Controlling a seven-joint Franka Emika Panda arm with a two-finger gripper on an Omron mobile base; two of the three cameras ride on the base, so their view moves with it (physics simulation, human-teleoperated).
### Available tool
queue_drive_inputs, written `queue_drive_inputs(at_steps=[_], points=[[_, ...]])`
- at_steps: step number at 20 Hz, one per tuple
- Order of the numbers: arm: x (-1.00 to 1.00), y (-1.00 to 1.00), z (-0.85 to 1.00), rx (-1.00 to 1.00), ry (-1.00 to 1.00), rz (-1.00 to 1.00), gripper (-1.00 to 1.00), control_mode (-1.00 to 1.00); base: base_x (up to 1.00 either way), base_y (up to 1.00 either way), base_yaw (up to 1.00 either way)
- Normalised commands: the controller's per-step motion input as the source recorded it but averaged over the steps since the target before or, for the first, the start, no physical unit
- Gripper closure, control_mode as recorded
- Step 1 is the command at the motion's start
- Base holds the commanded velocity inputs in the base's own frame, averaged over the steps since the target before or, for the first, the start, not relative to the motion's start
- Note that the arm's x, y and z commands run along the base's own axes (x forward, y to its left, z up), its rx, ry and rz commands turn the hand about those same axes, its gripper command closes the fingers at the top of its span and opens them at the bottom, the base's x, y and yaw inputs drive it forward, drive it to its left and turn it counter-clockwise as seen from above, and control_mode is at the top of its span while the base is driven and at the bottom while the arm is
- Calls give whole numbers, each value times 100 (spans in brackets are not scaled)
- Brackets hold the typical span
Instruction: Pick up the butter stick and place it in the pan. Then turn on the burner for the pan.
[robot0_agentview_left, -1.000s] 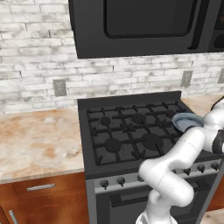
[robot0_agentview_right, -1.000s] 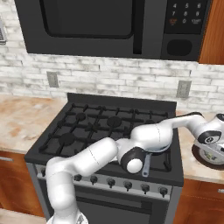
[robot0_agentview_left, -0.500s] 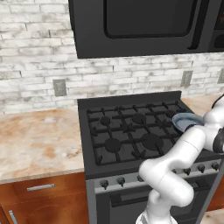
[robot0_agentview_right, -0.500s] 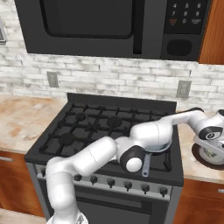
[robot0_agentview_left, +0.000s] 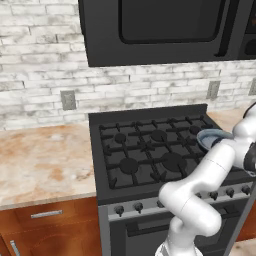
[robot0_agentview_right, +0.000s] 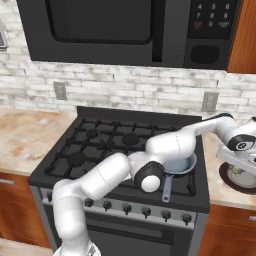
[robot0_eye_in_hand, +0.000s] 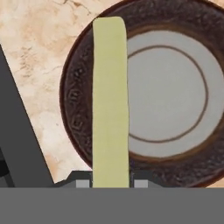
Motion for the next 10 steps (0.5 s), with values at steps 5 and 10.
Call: queue_drive_inputs(at_steps=[5,10], points=[[-9,12,-7,-3,0,11,100,-100,0,0,0],[-36,19,-10,-6,-9,13,100,-100,0,0,0]])
